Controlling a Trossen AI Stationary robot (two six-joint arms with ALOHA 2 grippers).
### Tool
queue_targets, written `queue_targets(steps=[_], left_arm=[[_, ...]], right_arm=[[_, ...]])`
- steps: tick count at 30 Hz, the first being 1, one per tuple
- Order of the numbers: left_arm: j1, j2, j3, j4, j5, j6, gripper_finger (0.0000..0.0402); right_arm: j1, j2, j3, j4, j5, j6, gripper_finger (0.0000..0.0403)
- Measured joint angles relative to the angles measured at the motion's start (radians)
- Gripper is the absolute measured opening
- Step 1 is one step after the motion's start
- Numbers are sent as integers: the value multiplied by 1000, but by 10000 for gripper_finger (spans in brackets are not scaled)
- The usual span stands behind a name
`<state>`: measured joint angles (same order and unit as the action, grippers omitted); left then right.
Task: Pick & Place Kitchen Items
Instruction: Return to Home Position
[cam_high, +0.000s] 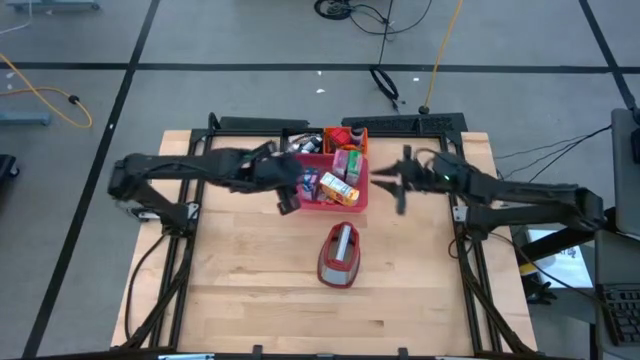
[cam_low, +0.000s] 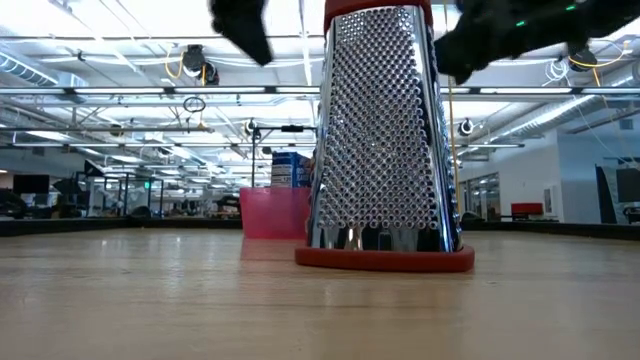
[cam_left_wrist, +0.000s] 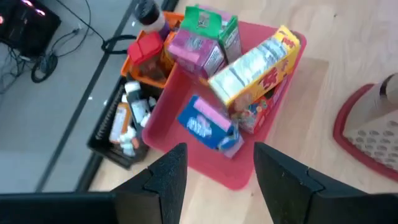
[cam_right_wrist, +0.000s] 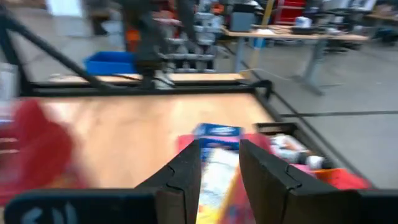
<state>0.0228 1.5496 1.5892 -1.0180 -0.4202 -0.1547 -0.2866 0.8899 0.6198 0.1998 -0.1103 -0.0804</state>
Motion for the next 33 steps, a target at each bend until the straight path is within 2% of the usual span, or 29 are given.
queue_targets(steps=[4, 11, 17, 26, 33], left_arm=[[-17, -202, -262, 178, -11, -31, 186], [-56, -577, -721, 560, -26, -3, 186], [-74, -804, -1007, 757, -26, 0, 186], [-86, -1005, -1355, 1031, -16, -6, 186], [-87, -1079, -1551, 1262, 117, -3, 186]], right_arm=[[99, -162, -78, -61, 1, 50, 92], [239, -384, -242, -47, 8, 142, 75], [300, -495, -357, -50, 8, 154, 59], [335, -547, -473, -46, 9, 175, 49], [335, -559, -544, -15, 24, 171, 49]])
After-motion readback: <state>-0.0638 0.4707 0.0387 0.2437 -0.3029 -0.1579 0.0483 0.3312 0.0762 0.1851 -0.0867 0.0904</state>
